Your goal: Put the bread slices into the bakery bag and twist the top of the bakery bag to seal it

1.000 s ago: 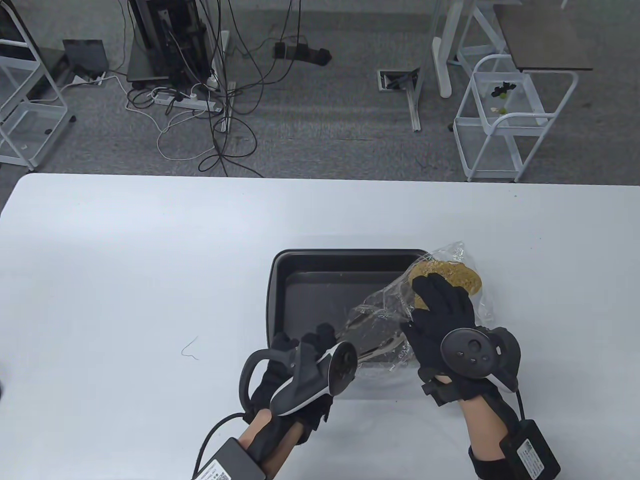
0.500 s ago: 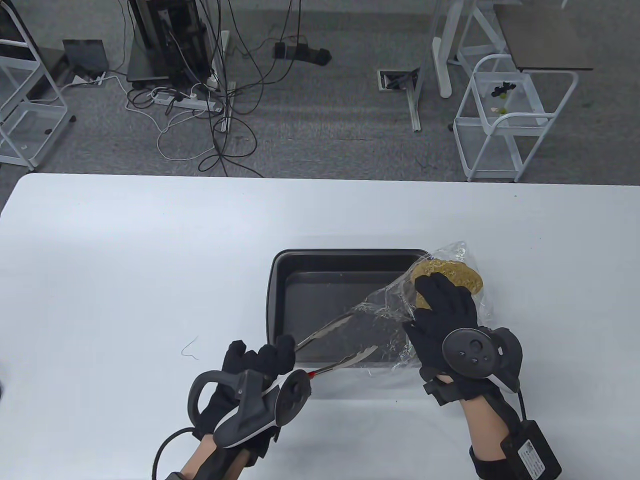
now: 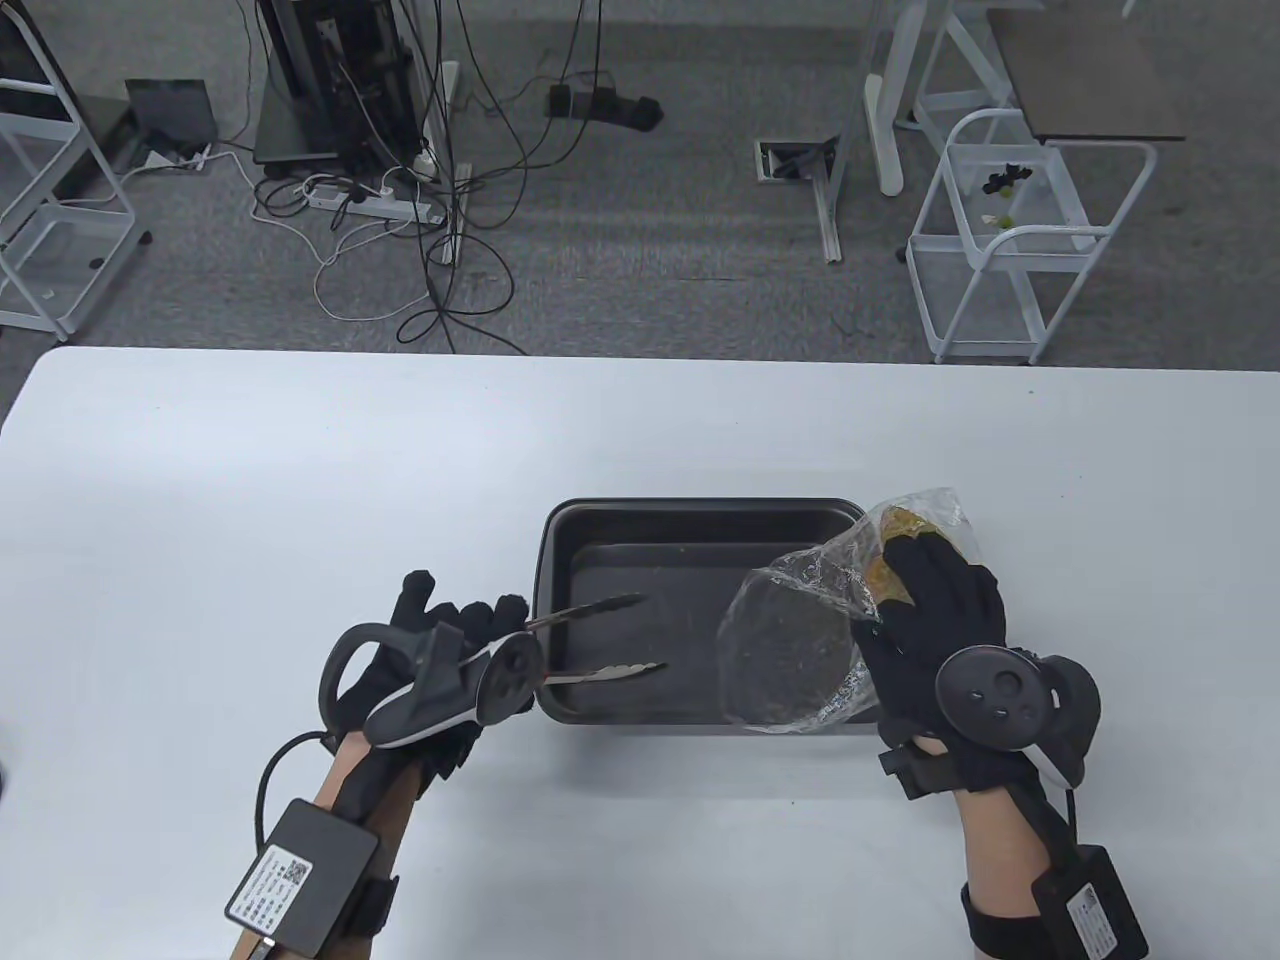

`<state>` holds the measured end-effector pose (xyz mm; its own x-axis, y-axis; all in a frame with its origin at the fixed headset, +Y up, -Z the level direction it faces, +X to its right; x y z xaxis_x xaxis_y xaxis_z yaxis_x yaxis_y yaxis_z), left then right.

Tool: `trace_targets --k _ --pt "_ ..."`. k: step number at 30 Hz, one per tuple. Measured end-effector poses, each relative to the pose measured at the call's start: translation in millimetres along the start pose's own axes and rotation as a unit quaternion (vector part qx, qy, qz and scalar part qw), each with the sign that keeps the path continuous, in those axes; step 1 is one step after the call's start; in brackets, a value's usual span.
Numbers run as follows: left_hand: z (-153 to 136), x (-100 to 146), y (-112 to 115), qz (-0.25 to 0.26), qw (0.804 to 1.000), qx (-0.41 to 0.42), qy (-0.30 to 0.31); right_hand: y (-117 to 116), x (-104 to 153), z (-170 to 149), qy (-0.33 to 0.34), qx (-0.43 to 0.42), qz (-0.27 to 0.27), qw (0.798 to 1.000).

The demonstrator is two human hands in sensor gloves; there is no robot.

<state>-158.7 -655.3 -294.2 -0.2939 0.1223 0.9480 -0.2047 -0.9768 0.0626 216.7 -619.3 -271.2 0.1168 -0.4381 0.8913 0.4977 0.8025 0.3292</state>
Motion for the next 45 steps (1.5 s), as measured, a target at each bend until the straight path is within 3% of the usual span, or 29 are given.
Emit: trace_targets --k 11,20,36,41,45 --pt "-5 -70 39 -0.046 0.999 0.016 0.001 6 -3 -12 -0.018 0.007 -0.007 1.000" --pt "-6 -92 57 -0.072 0.997 0.012 0.006 7 -4 -15 -0.024 0.014 -0.009 1.000" --pt "1 -90 57 -0.105 0.994 -0.033 -0.013 8 -2 -11 -0.018 0.021 -0.015 0.999" --pt "4 -72 34 -0.053 0.998 -0.035 -0.028 9 -3 -13 -0.020 0.015 -0.024 0.999" --pt "20 -46 1 0.004 0.999 -0.037 -0.019 11 -1 -11 -0.025 0.015 -0.036 0.999"
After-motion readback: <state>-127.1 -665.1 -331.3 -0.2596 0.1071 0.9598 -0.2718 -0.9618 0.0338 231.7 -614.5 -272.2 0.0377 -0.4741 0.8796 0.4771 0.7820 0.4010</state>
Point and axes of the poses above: the tracker on the back of each hand, its own z axis roughly to the thumb side, its own x axis roughly from the fingertips to the wrist, y = z × x, the point moved 3 cm from there along -x, roughly from the wrist to the fingertips, and after that the axes turned 2 degrees about -z, right-handed, at the moved point
